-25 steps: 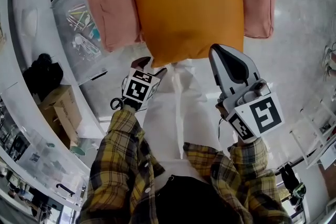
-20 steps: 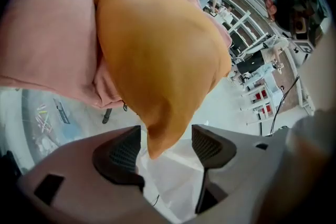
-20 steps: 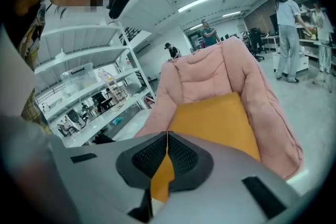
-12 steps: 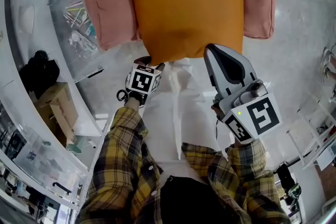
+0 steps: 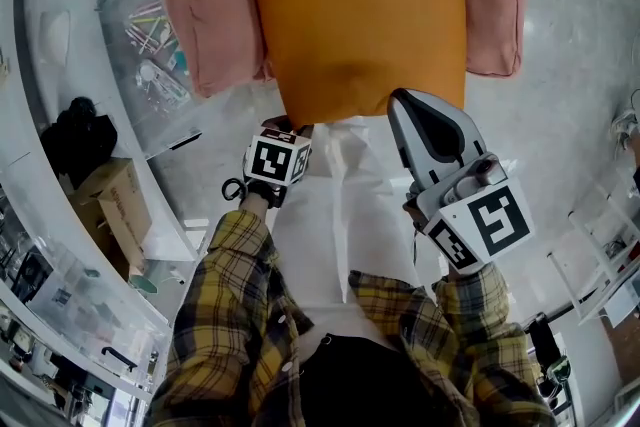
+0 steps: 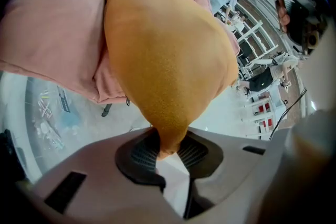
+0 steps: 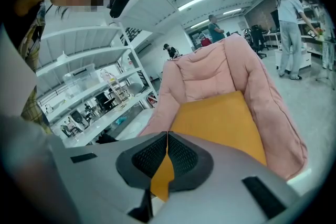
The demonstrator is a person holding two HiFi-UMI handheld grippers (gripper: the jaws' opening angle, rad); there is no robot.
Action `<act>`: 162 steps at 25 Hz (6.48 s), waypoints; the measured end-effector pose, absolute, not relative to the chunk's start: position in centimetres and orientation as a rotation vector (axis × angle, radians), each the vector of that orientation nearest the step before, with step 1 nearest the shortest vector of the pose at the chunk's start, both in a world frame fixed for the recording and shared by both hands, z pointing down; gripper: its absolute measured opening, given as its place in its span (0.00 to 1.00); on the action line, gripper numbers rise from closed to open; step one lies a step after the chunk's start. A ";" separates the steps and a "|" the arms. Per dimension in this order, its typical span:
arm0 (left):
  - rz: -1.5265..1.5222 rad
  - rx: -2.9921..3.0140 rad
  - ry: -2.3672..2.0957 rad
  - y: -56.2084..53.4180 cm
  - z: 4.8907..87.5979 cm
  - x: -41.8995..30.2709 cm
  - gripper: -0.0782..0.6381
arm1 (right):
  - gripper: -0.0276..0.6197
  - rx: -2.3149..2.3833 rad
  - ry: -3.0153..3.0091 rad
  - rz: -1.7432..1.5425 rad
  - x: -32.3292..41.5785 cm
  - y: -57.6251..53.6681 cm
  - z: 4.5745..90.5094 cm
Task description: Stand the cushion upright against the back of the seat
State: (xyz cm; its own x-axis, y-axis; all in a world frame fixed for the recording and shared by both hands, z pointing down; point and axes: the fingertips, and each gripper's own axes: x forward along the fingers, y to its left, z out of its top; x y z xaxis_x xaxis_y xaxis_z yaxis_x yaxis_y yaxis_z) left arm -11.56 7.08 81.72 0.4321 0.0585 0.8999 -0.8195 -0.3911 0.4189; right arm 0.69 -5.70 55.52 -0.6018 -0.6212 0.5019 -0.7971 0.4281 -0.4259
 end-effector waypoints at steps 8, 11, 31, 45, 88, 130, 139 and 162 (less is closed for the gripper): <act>1.063 1.664 -0.617 7.7 78.8 -11.1 0.20 | 0.07 1.242 -2.426 0.948 1.0 -5.1 53.9; 1.061 1.656 -0.585 8.0 77.4 -10.9 0.20 | 0.07 1.236 -2.437 0.944 1.1 -4.8 52.9; 0.835 1.654 -0.485 7.4 62.2 -7.7 0.18 | 0.07 1.213 -2.616 0.779 3.7 -4.8 38.5; 0.396 1.714 -0.505 2.7 47.2 -3.3 0.18 | 0.07 1.301 -2.803 0.559 6.7 -3.3 25.7; -0.025 1.856 -0.715 -45.5 36.2 -12.6 0.18 | 0.07 1.437 -2.712 0.637 0.6 -31.3 27.2; 0.119 2.039 -0.960 -55.0 38.2 -16.3 0.40 | 0.07 1.490 -2.643 0.736 1.6 -29.6 30.2; 0.031 2.225 -0.975 -47.1 30.7 -14.3 0.40 | 0.07 1.473 -2.704 0.674 2.9 -25.3 28.4; -0.077 2.510 -0.885 -8.5 23.0 -2.5 0.12 | 0.07 1.424 -2.796 0.505 6.7 -5.5 23.5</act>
